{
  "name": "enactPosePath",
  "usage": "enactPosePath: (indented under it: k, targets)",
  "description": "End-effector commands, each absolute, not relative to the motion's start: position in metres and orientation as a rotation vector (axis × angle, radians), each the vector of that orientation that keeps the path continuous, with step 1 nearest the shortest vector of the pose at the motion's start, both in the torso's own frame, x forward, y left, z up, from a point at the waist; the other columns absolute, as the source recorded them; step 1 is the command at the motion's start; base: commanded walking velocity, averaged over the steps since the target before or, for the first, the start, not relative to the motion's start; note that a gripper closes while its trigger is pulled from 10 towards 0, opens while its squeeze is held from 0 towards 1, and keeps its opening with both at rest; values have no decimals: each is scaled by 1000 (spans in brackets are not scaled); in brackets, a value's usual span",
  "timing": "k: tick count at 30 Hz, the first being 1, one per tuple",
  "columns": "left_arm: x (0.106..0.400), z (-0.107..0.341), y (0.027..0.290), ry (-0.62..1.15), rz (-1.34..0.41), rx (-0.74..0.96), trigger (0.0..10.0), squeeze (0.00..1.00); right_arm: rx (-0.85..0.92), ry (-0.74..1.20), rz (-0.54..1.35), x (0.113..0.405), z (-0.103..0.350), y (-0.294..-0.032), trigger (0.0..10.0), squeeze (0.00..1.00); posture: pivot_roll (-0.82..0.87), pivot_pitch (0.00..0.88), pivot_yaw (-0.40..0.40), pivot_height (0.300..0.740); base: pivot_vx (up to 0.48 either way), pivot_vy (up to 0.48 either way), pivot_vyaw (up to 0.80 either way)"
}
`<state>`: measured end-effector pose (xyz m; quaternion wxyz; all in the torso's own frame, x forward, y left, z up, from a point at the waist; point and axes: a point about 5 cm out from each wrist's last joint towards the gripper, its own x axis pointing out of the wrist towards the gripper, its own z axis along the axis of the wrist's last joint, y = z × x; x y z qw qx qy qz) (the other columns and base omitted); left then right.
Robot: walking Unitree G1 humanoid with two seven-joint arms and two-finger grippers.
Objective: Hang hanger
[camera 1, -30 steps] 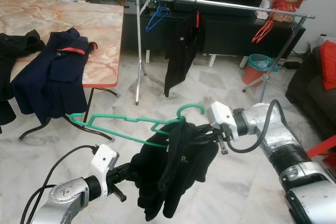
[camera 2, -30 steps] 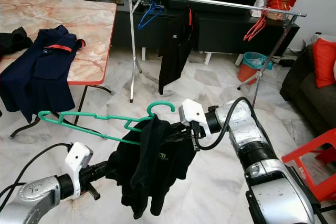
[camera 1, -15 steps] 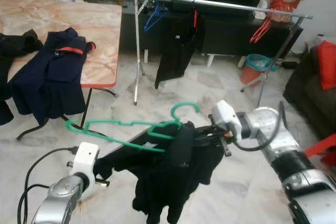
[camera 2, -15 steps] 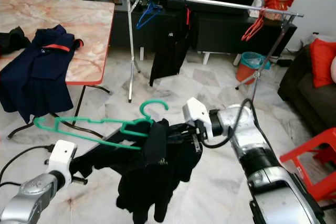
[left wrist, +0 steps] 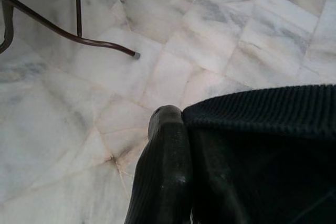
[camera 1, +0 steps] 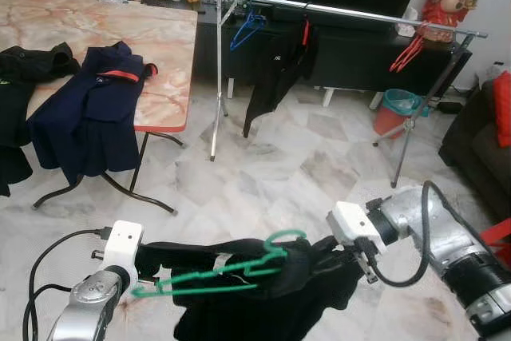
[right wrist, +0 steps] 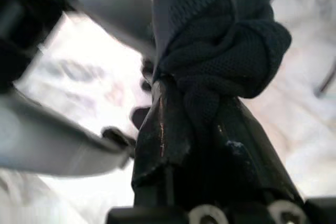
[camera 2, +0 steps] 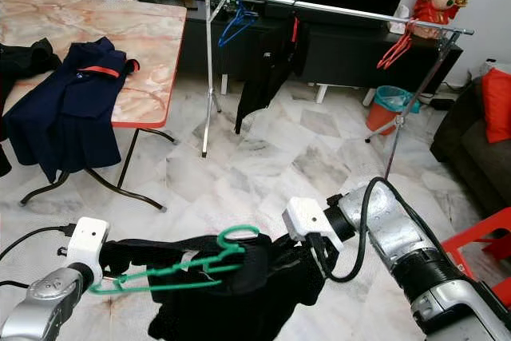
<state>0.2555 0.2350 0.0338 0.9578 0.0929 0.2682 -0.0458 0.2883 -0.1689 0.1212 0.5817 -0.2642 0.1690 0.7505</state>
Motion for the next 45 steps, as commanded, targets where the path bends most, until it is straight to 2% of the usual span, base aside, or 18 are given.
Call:
enactPosePath:
  k: [1, 3, 7, 14, 18, 21, 26, 33, 36, 45]
  targets:
    - [255, 33, 244, 558, -35, 210, 10000, 0, -724, 420, 1682, 295, 129, -185, 10000, 0, 182, 0, -138, 740, 0, 0, 0]
    - [254, 31, 244, 561, -36, 214, 10000, 0, -792, 411, 1622, 300, 128, -186, 10000, 0, 180, 0, -140, 740, 0, 0, 0]
    - [253, 29, 243, 573, -49, 222, 10000, 0, -779, 361, 1560, 305, 132, -184, 10000, 0, 181, 0, -141, 740, 0, 0, 0]
    - [252, 28, 244, 580, -52, 228, 10000, 0, -880, 326, 1439, 317, 132, -183, 10000, 0, 181, 0, -141, 740, 0, 0, 0]
    - [251, 28, 245, 581, -56, 234, 10000, 0, -1051, 374, 1342, 323, 124, -189, 10000, 0, 181, 0, -140, 740, 0, 0, 0]
    - [252, 29, 245, 580, -61, 234, 10000, 0, -1071, 363, 1284, 328, 123, -188, 10000, 0, 182, 0, -140, 740, 0, 0, 0]
    - [256, 38, 245, 553, -72, 233, 10000, 0, -1099, 385, 1296, 325, 116, -188, 10000, 0, 180, 0, -140, 740, 0, 0, 0]
    - [274, 82, 224, 417, -242, 154, 10000, 0, -1105, 360, 1220, 329, 109, -183, 10000, 0, 187, 0, -140, 740, 0, 0, 0]
    - [278, 106, 201, 336, -404, 130, 10000, 0, -1113, 386, 1157, 329, 98, -183, 10000, 0, 196, 0, -140, 740, 0, 0, 0]
    - [265, 116, 180, 353, -611, 156, 10000, 0, -1071, 340, 931, 341, 94, -176, 10000, 0, 195, 0, -127, 740, 0, 0, 0]
